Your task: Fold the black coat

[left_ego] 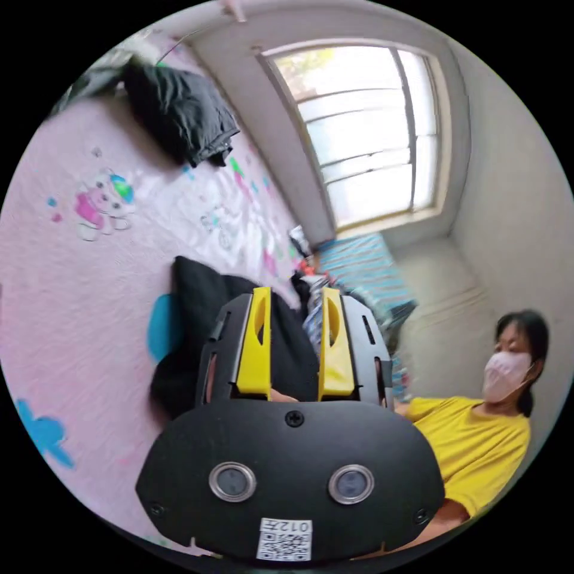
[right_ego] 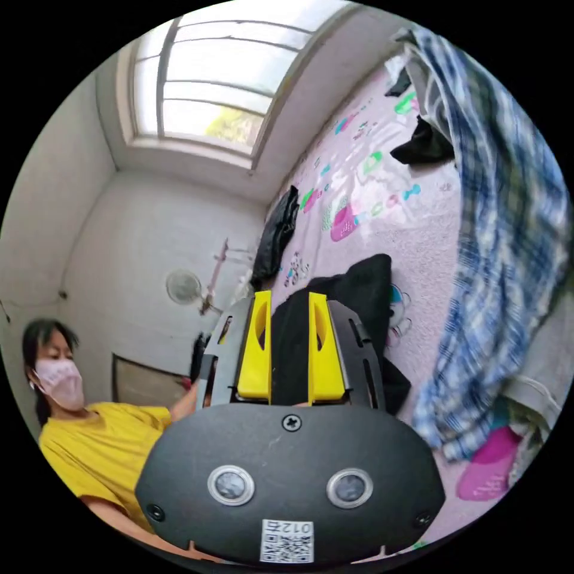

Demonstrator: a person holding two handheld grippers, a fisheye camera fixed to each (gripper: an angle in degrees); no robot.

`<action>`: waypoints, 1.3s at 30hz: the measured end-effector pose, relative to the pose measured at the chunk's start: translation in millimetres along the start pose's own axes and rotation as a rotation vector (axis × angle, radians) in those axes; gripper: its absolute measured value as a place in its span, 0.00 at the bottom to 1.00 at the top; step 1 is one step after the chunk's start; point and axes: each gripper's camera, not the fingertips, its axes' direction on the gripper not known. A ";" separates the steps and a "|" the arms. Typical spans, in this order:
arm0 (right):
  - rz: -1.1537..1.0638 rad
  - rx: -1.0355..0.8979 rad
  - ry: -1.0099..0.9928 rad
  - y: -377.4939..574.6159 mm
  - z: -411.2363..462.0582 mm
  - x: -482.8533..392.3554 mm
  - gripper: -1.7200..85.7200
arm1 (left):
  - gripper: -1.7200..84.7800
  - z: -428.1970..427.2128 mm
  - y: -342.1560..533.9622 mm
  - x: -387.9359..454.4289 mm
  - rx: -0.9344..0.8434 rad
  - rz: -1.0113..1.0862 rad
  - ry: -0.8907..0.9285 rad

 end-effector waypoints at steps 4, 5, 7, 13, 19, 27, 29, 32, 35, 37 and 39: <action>-0.111 -0.204 0.238 76.0 -10.2 -30.3 0.15 | 0.20 -28.7 56.7 41.9 -0.201 0.116 -0.448; -0.106 -0.225 0.250 87.1 -9.3 -30.0 0.15 | 0.21 -32.0 76.1 40.8 -0.236 0.102 -0.484; -0.060 -0.269 0.248 122.3 -2.0 -24.5 0.15 | 0.22 -30.1 100.4 32.3 -0.290 0.060 -0.453; -0.011 -0.262 0.205 145.3 27.8 -18.8 0.15 | 0.24 -4.5 123.7 15.2 -0.316 0.042 -0.455; -0.002 -0.300 0.237 137.6 53.3 -25.9 0.09 | 0.21 39.2 109.4 31.0 -0.475 0.187 -0.447; 0.010 -0.422 0.364 125.7 85.0 -56.6 0.05 | 0.12 61.4 89.9 19.2 -0.627 0.058 -0.364; 0.003 -0.483 0.364 126.5 87.1 -66.4 0.04 | 0.11 61.6 93.2 21.5 -0.667 0.052 -0.337; 0.001 -0.557 0.350 135.8 87.0 -76.9 0.04 | 0.10 61.6 101.8 22.1 -0.717 0.028 -0.306; -0.001 -0.590 0.354 152.6 86.8 -86.1 0.04 | 0.10 63.0 119.2 23.6 -0.783 -0.003 -0.273; 0.033 -0.596 0.314 167.9 82.8 -91.5 0.04 | 0.09 61.1 131.0 23.3 -0.800 -0.046 -0.245; 0.060 -0.626 0.276 181.0 80.3 -96.0 0.04 | 0.09 57.7 143.7 23.4 -0.810 -0.095 -0.209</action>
